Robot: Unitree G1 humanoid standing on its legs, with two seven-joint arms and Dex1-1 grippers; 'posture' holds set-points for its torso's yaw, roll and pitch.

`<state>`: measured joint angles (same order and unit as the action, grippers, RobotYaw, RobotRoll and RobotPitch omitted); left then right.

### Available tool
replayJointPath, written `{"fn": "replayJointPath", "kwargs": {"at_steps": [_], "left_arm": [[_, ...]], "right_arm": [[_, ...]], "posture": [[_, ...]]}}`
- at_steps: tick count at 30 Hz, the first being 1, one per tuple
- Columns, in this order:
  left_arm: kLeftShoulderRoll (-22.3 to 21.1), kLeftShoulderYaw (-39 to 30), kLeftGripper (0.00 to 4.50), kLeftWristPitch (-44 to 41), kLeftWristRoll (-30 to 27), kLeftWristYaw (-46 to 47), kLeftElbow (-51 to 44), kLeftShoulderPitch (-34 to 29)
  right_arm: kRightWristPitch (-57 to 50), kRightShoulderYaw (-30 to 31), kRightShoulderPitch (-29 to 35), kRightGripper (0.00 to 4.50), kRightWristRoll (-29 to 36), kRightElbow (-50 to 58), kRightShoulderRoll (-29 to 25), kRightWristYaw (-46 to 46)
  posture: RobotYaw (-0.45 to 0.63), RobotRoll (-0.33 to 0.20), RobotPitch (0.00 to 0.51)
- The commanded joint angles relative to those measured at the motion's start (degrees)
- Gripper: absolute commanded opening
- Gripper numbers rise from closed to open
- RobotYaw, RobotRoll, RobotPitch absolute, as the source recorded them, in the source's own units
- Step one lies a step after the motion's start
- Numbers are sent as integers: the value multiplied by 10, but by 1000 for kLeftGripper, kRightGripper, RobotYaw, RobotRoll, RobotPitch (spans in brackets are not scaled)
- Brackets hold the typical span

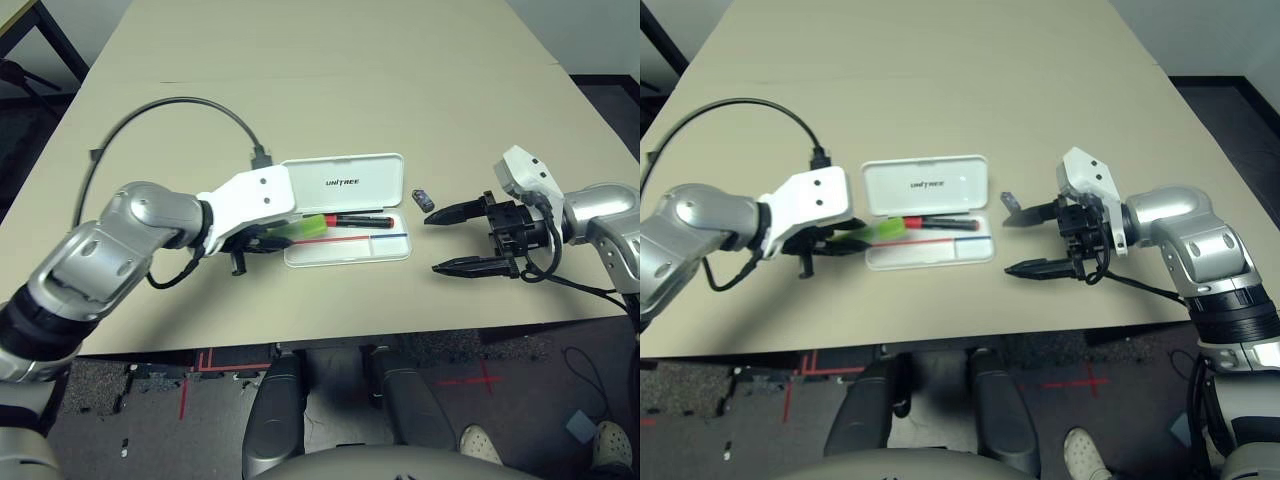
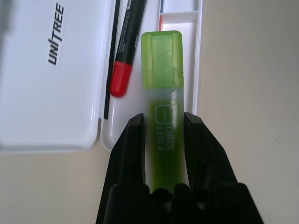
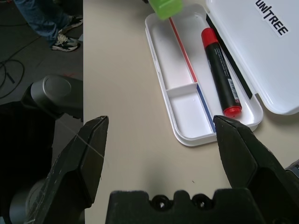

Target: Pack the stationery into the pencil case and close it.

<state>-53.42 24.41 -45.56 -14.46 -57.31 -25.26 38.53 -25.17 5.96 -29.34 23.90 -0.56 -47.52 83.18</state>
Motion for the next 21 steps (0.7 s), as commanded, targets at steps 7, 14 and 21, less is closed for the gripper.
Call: {"fn": "replayJointPath", "kwargs": {"at_steps": [7, 14, 21], "left_arm": [[62, 55, 1076, 44, 66, -28, 58, 27], [90, 62, 1076, 50, 85, -32, 64, 16], [107, 60, 1076, 43, 96, -24, 65, 8]], "right_arm": [[11, 5, 1, 4500, -9, -5, 4, 0], [16, 6, 0, 4500, -14, -10, 6, 0], [15, 7, -3, 4500, -18, -7, 8, -2]], "posture": [[3, 0, 208], [-2, 0, 213], [-3, 0, 219]]}}
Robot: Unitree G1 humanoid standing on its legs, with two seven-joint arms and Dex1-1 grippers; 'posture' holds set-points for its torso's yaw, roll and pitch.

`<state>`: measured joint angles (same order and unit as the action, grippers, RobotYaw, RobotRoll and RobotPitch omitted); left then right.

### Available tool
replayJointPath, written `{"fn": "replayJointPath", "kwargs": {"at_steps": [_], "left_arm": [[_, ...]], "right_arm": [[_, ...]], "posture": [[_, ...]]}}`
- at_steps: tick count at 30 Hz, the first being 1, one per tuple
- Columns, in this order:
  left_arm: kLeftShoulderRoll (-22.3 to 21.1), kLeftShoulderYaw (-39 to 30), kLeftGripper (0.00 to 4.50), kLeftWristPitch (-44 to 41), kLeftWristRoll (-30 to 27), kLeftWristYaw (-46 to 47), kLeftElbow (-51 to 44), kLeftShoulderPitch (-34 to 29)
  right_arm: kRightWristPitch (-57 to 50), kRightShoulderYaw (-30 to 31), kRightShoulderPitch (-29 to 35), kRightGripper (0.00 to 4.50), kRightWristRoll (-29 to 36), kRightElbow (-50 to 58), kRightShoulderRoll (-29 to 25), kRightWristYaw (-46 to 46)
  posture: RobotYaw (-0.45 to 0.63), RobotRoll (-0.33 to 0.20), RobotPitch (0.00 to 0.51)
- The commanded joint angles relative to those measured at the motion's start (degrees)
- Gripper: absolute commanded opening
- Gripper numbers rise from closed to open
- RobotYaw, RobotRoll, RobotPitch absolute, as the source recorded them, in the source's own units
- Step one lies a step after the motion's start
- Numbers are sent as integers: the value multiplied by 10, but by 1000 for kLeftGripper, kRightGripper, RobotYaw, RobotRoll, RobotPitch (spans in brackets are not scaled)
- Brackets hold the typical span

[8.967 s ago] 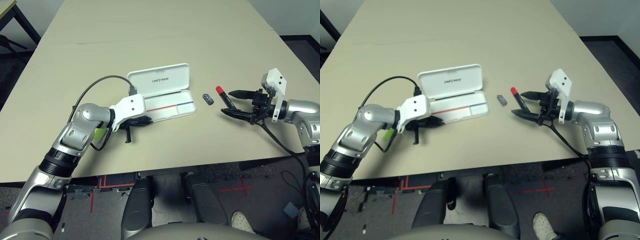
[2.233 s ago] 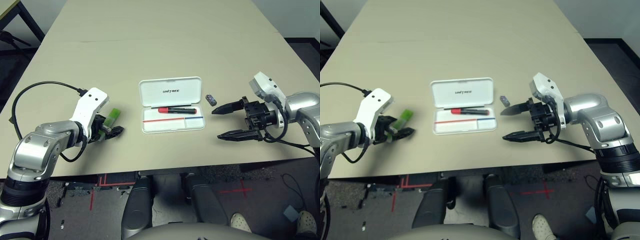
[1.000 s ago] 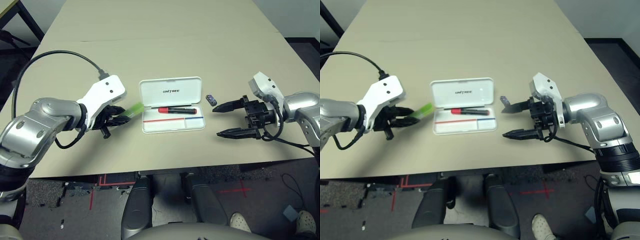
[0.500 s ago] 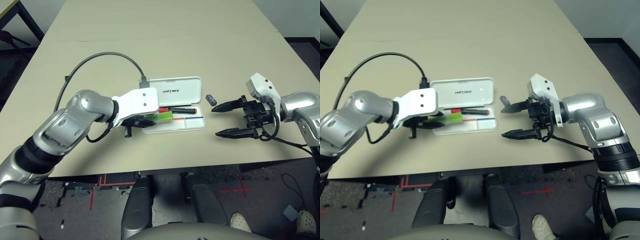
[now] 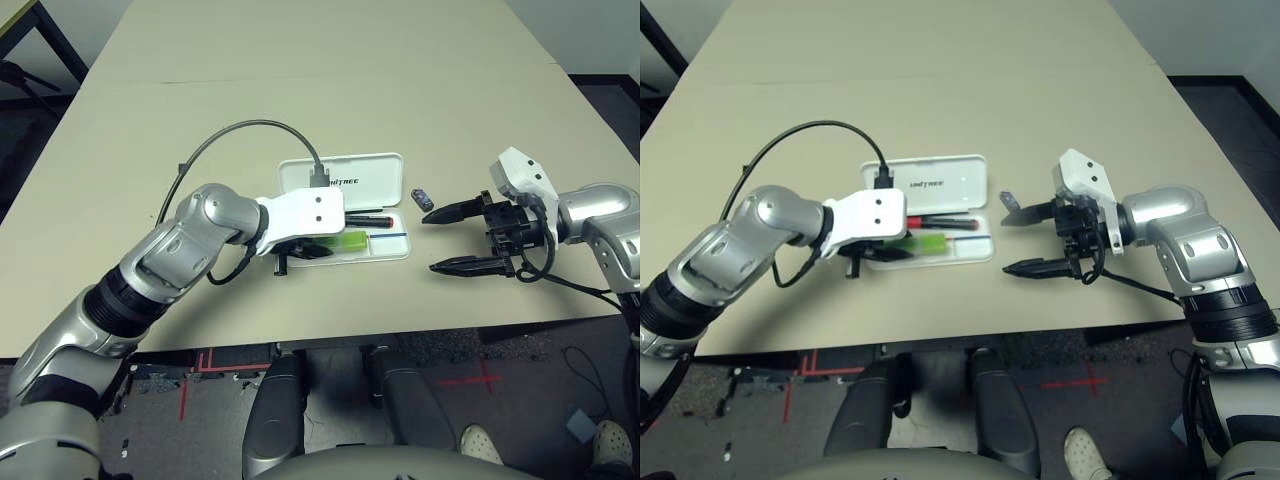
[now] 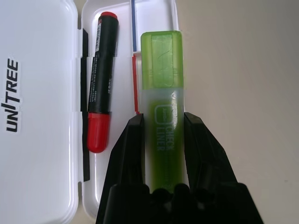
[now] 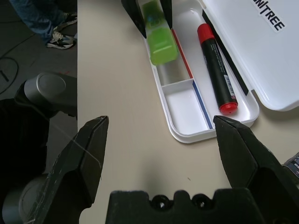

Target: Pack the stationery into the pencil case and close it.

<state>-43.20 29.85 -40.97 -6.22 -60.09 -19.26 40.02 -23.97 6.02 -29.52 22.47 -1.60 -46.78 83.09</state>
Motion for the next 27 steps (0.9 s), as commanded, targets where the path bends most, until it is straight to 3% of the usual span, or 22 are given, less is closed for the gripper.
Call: {"fn": "replayJointPath", "kwargs": {"at_steps": [1, 9, 21, 27], "left_arm": [[6, 6, 1426, -2, 16, 4, 6, -7], [7, -8, 4475, -16, 15, 5, -6, -12], [-88, -145, 4493, 10, -49, -30, -65, -100], [-116, -205, 4493, 30, -77, -35, -87, -147]], "right_arm": [[3, 7, -1, 4500, -3, 4, 1, -1], [2, 7, -1, 4500, -4, 5, 6, -6], [-40, -38, 8, 4500, 15, 8, 1, -71], [-128, -74, -3, 4500, -10, 5, 14, -216]], "posture": [[-3, 0, 219], [-3, 0, 220], [15, 0, 225], [21, 0, 229]]}}
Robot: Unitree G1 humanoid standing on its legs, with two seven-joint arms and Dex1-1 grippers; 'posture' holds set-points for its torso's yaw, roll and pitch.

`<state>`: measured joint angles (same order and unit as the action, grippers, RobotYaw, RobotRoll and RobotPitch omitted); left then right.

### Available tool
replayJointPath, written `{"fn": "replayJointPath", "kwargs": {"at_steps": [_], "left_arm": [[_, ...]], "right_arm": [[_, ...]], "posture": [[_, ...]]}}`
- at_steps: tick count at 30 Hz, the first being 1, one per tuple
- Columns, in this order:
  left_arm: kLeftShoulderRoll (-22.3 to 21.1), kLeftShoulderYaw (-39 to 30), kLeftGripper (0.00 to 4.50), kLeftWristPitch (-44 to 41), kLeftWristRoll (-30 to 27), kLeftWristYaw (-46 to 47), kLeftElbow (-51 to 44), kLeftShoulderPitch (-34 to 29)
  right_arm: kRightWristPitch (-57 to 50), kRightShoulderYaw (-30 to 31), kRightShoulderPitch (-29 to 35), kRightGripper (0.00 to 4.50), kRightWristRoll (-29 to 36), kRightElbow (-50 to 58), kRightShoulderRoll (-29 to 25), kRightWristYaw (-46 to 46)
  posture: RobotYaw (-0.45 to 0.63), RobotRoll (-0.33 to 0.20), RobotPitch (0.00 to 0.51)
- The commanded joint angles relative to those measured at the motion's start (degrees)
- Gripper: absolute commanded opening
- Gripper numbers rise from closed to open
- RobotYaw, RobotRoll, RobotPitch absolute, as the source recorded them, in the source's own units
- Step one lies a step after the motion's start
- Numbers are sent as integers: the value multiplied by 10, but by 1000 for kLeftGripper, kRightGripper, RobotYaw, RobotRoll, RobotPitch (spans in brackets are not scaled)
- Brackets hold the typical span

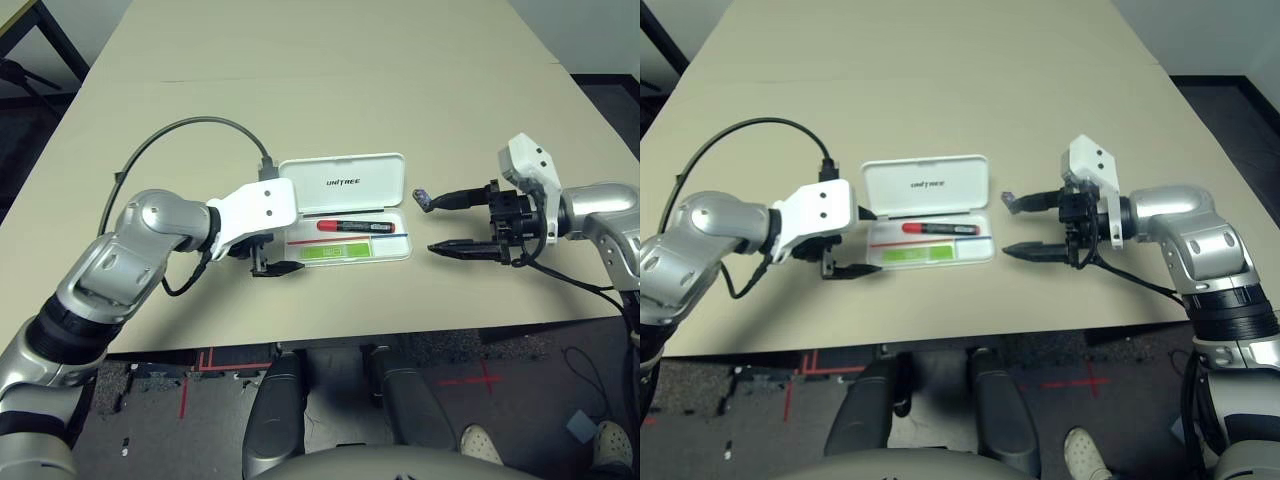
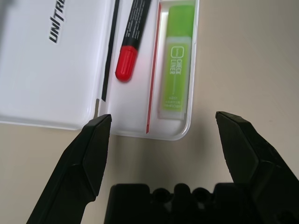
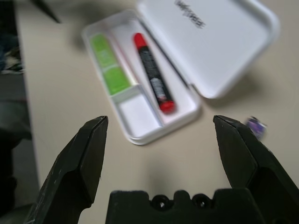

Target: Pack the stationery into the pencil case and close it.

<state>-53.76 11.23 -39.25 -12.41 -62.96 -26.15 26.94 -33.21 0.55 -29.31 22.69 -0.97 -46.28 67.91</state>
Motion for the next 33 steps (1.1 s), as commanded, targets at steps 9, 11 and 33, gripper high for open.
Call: {"fn": "replayJointPath", "kwargs": {"at_steps": [9, 11, 33], "left_arm": [[-16, -21, 4493, 21, -14, 2, -26, -31], [-15, -19, 4493, 19, -14, 4, -26, -30], [-12, -15, 4493, 2, -15, 20, -44, -30]], "right_arm": [[-114, -13, -24, 4500, -54, -12, 94, -260], [-136, -8, -30, 4500, -60, -12, 107, -284], [-123, 80, -102, 4500, -133, -143, 185, -305]], "posture": [[23, 0, 231], [26, 0, 231], [78, 0, 220]]}}
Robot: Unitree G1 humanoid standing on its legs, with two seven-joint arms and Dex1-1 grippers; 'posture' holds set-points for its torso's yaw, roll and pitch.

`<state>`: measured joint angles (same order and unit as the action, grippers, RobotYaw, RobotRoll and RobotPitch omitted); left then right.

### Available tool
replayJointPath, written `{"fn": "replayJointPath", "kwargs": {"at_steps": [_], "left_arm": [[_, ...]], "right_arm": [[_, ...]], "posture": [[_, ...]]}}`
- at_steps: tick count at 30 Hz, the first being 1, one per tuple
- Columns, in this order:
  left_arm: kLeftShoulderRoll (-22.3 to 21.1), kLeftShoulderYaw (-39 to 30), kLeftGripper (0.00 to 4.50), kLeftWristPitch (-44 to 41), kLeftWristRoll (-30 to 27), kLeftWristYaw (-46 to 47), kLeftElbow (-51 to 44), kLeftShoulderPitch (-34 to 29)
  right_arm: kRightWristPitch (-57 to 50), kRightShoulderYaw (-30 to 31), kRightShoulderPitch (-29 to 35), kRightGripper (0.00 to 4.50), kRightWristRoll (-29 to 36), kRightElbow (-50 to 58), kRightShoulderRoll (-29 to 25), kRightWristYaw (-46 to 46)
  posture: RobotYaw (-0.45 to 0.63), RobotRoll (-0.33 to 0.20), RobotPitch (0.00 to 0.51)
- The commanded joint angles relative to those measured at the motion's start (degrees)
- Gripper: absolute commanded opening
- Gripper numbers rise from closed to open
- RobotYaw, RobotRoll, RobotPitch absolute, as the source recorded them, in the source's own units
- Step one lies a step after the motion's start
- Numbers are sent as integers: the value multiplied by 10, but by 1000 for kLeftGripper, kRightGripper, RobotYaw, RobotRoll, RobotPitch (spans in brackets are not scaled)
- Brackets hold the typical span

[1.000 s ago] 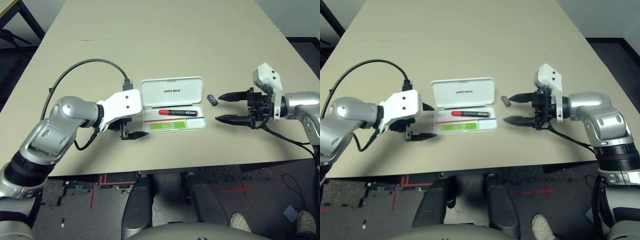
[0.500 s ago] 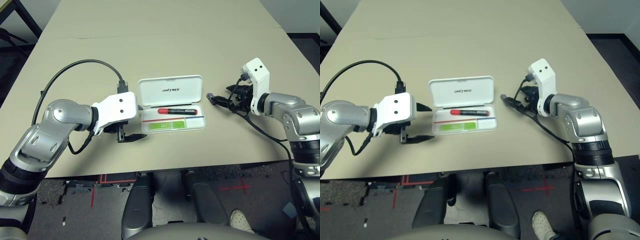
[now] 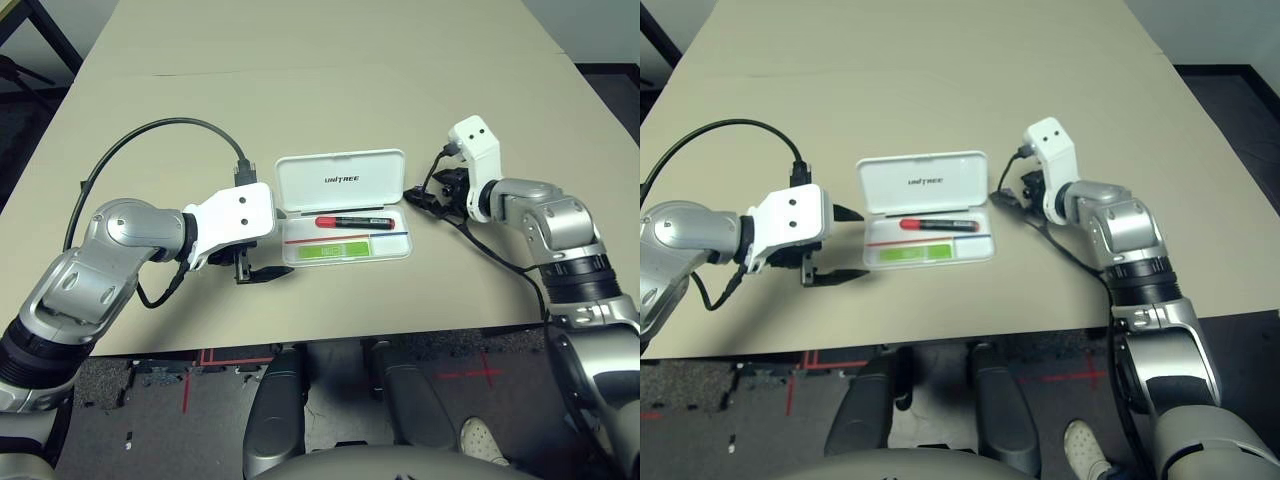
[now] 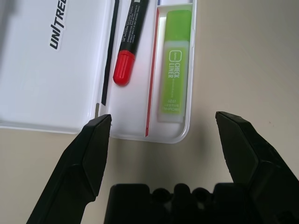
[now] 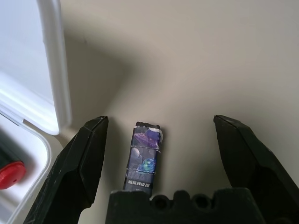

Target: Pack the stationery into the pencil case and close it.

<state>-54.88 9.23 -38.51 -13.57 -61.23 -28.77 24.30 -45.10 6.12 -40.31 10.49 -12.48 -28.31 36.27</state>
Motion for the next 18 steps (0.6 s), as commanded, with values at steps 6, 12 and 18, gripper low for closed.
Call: {"fn": "replayJointPath", "kwargs": {"at_steps": [6, 12, 18], "left_arm": [[-2, 5, 4500, -10, -4, 9, -22, -7], [-1, 9, 4500, -7, -1, 11, -20, -7], [3, 15, 4500, -1, 2, 11, -13, -2]], "right_arm": [[-12, 23, 11, 3119, -19, -32, -2, 23], [-13, 15, 11, 853, -17, -17, -34, 59], [52, 24, 6, 355, -15, -28, -92, 153]], "posture": [[81, 0, 218], [73, 0, 216], [66, 0, 214]]}}
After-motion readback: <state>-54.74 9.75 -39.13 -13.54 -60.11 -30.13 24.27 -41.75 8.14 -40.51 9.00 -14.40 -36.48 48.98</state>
